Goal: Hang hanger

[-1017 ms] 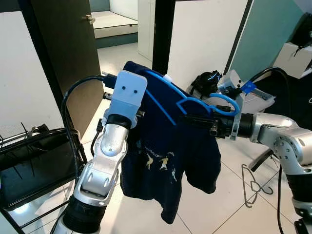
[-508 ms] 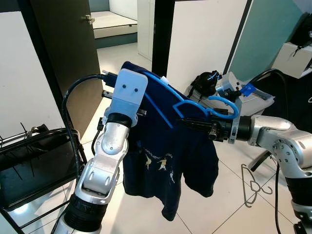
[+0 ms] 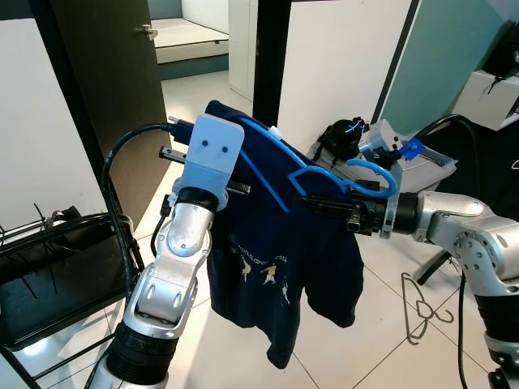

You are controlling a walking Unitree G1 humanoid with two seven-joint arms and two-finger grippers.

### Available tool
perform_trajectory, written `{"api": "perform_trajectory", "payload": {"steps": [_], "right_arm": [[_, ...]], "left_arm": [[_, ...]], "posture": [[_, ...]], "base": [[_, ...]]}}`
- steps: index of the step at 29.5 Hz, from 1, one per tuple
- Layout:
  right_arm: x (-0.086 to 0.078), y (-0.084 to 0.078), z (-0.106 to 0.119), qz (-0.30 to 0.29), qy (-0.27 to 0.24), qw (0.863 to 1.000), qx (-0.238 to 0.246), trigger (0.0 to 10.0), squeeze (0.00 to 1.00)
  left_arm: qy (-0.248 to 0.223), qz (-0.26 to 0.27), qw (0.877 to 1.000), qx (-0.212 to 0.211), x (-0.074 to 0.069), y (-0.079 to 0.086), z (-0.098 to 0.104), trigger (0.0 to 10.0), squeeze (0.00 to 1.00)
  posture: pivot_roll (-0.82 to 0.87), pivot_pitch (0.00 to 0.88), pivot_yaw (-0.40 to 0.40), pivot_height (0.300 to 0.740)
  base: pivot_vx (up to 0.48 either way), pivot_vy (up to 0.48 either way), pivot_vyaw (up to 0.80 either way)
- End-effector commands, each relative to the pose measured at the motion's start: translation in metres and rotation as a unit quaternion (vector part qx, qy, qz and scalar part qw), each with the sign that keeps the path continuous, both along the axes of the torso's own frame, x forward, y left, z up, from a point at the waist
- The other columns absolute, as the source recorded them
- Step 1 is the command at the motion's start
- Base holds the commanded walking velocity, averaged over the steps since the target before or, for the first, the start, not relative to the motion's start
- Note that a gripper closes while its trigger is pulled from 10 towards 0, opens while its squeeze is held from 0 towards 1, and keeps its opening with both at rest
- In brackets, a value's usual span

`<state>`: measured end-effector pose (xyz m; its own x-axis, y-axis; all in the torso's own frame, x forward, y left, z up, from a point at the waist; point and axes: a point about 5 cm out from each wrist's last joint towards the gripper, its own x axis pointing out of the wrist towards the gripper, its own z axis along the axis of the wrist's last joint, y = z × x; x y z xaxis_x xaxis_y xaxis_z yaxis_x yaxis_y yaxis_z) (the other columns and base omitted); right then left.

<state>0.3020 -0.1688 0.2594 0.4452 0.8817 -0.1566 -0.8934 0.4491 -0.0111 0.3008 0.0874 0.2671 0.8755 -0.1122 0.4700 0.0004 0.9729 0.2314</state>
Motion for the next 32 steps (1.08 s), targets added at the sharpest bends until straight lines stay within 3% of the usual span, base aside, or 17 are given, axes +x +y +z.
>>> {"api": "perform_trajectory", "payload": {"steps": [1,18,19,21,22,23,24,26,27,31,32], "right_arm": [[-0.001,0.000,0.006,0.004,-0.015,1.000,0.005,0.0,0.00],[0.018,-0.012,-0.002,-0.087,-0.001,0.996,-0.019,0.0,0.00],[0.019,-0.012,-0.001,-0.087,-0.002,0.996,-0.017,0.0,0.00],[0.019,-0.012,-0.001,-0.086,-0.003,0.996,-0.017,0.0,0.00],[0.019,-0.011,-0.001,-0.086,-0.003,0.996,-0.017,0.0,0.00],[0.019,-0.011,-0.001,-0.086,-0.003,0.996,-0.017,0.0,0.00],[0.018,-0.011,-0.001,-0.087,-0.003,0.996,-0.018,0.0,0.00],[0.018,-0.011,-0.001,-0.087,-0.003,0.996,-0.018,0.0,0.00],[0.019,-0.010,-0.001,-0.088,-0.003,0.996,-0.019,0.0,0.00],[0.021,-0.007,-0.002,-0.094,-0.001,0.995,-0.014,0.0,0.00],[0.022,-0.003,-0.004,-0.098,0.000,0.995,-0.009,0.0,0.00]], "left_arm": [[-0.001,-0.003,1.000,-0.001,0.001,0.000,-0.001,0.0,0.00],[-0.026,-0.009,1.000,0.012,-0.002,0.006,0.012,0.0,0.00],[-0.024,-0.015,1.000,0.013,-0.003,0.005,0.010,4.7,0.88],[-0.023,-0.019,0.999,0.013,-0.003,0.004,0.009,4.7,0.88],[-0.022,-0.028,0.999,0.012,-0.004,0.001,0.008,6.9,1.00],[-0.022,-0.028,0.999,0.012,-0.004,0.001,0.008,6.9,1.00],[-0.023,-0.044,0.999,0.011,-0.005,-0.003,0.008,1.8,1.00],[-0.023,-0.056,0.998,0.010,-0.006,-0.006,0.009,1.8,1.00],[-0.025,-0.075,0.997,0.011,-0.007,-0.011,0.009,0.0,1.00],[-0.026,-0.136,0.990,0.009,-0.013,-0.027,0.010,0.0,1.00],[-0.020,-0.182,0.983,0.001,-0.018,-0.039,0.010,0.0,1.00]], "posture": [[-0.03,0.000,-0.022,0.740],[-0.02,0.000,-0.027,0.740],[-0.02,0.000,-0.027,0.740],[-0.02,0.000,-0.027,0.740],[-0.03,0.000,-0.027,0.740],[-0.03,0.000,-0.027,0.740],[-0.03,0.000,-0.027,0.740],[-0.03,0.000,-0.027,0.740],[-0.03,0.000,-0.027,0.740],[-0.03,0.000,-0.027,0.740],[-0.03,0.000,-0.027,0.740]], "base": [[0.000,0.000,0.00],[0.000,0.000,0.00],[0.000,0.000,0.00],[0.000,0.000,0.00],[0.000,0.000,0.00],[0.000,0.000,0.00],[0.000,0.000,0.00],[0.000,0.000,0.00],[0.000,0.000,0.00],[0.000,0.000,0.00],[0.000,0.000,0.00]]}}
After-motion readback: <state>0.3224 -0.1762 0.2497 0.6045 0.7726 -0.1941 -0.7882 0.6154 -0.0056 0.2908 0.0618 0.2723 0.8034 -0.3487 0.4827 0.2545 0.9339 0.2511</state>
